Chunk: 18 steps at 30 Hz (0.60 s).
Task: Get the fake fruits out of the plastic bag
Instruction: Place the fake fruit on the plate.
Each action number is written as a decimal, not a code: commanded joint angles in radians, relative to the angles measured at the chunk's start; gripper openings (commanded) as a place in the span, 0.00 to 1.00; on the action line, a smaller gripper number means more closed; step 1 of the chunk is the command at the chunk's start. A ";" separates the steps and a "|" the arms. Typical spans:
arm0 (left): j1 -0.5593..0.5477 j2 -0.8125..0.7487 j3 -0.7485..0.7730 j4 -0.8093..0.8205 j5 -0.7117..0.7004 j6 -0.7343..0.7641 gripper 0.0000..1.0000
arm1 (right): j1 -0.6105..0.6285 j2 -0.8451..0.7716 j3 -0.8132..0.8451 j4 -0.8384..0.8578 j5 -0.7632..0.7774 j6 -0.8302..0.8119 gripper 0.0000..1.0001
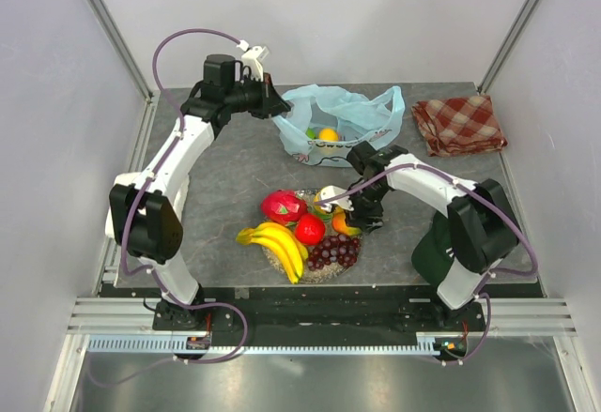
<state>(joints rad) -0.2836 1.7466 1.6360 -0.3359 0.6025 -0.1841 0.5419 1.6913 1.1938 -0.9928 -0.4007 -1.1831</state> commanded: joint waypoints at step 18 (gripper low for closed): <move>-0.005 -0.062 -0.048 0.003 0.003 0.043 0.02 | 0.082 0.077 0.053 0.062 0.034 0.046 0.41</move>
<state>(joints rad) -0.2836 1.7363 1.5871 -0.3454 0.6029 -0.1768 0.6182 1.7645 1.2266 -0.9443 -0.3569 -1.1545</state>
